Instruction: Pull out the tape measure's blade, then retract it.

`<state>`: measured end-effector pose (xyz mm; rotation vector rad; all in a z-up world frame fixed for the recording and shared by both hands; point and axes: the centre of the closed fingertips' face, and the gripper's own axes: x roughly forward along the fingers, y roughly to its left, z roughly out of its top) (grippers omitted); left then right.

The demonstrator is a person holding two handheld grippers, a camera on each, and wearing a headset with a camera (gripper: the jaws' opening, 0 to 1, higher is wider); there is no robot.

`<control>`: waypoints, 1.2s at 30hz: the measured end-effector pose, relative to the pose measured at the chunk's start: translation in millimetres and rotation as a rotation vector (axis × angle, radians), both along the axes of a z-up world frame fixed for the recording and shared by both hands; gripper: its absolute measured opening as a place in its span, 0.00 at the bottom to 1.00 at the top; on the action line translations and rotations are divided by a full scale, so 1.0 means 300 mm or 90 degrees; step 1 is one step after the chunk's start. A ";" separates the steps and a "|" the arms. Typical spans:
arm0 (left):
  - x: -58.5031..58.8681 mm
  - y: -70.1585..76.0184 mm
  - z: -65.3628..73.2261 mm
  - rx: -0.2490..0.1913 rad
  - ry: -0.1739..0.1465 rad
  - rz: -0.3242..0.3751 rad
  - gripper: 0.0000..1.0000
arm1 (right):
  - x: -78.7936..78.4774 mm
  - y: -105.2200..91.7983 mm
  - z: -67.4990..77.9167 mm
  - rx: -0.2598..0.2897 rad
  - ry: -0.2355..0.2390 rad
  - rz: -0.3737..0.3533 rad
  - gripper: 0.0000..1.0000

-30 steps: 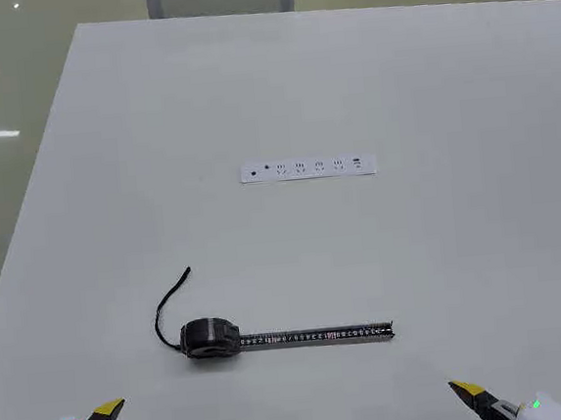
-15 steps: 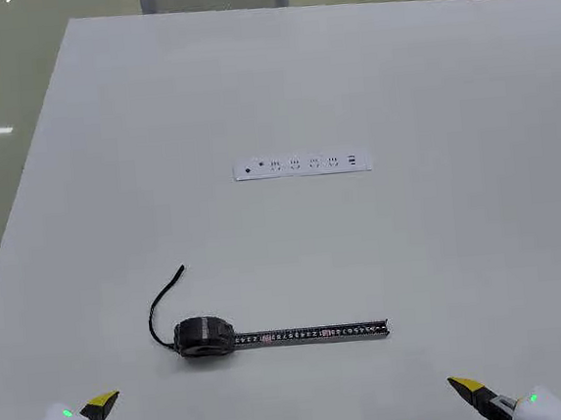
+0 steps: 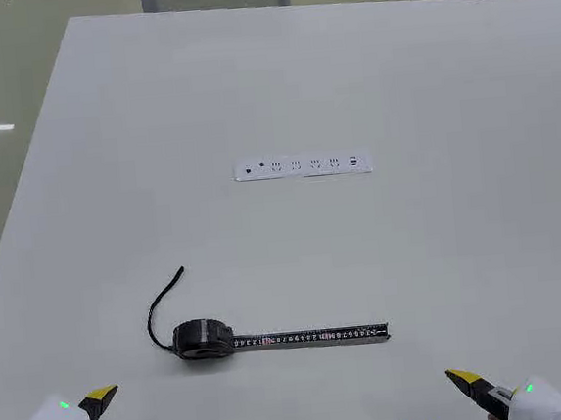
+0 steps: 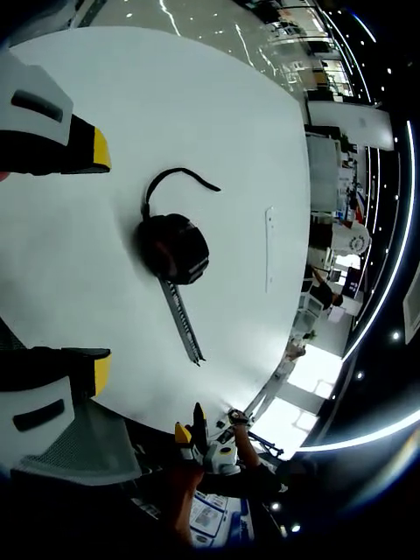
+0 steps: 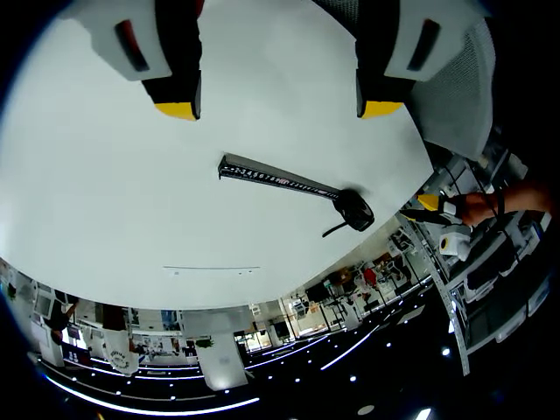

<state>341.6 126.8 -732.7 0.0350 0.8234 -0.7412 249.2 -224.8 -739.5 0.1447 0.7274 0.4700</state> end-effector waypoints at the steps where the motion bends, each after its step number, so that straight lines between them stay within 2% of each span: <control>1: 0.003 0.000 -0.001 0.000 0.000 0.001 0.78 | 0.004 -0.002 0.000 0.000 -0.001 0.000 0.73; 8: 0.019 -0.010 -0.004 0.003 0.003 -0.003 0.77 | 0.030 -0.016 -0.005 -0.003 -0.002 0.003 0.72; 16: 0.051 -0.027 -0.017 0.008 0.008 -0.017 0.76 | 0.068 -0.013 -0.025 -0.008 0.004 0.031 0.71; 22: 0.092 -0.050 -0.025 0.009 0.015 -0.023 0.76 | 0.122 -0.021 -0.029 -0.011 0.001 0.048 0.70; 28: 0.135 -0.081 -0.019 0.006 0.018 -0.023 0.76 | 0.165 -0.039 -0.047 -0.020 0.005 0.070 0.69; 36: 0.185 -0.113 -0.028 0.010 0.031 -0.022 0.74 | 0.224 -0.054 -0.073 -0.034 0.010 0.099 0.66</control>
